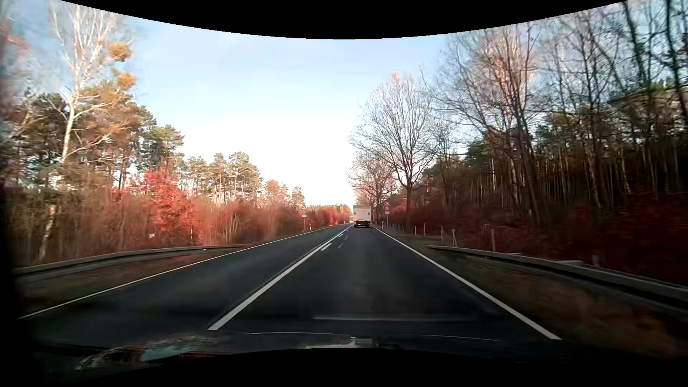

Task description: Follow the waypoints while adhering to traffic rules and regulations

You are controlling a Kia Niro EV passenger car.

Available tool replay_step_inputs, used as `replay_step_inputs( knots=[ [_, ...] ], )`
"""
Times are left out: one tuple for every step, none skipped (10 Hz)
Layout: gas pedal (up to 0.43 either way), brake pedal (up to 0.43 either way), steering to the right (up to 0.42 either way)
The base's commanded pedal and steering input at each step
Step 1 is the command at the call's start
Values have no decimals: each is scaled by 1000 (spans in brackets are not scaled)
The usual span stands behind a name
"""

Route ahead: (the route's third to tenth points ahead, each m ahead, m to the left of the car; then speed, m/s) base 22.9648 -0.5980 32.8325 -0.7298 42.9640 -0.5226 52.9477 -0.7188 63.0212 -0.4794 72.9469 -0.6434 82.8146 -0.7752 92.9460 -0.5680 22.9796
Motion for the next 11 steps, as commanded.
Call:
replay_step_inputs(
  knots=[
    [138,0,-2],
    [150,0,-2],
    [157,0,-2],
    [169,0,-2],
    [169,0,-1],
    [169,0,-2],
    [169,0,-2],
    [169,0,-2],
    [189,0,-1],
    [209,0,-2],
    [209,0,-2]
  ],
)
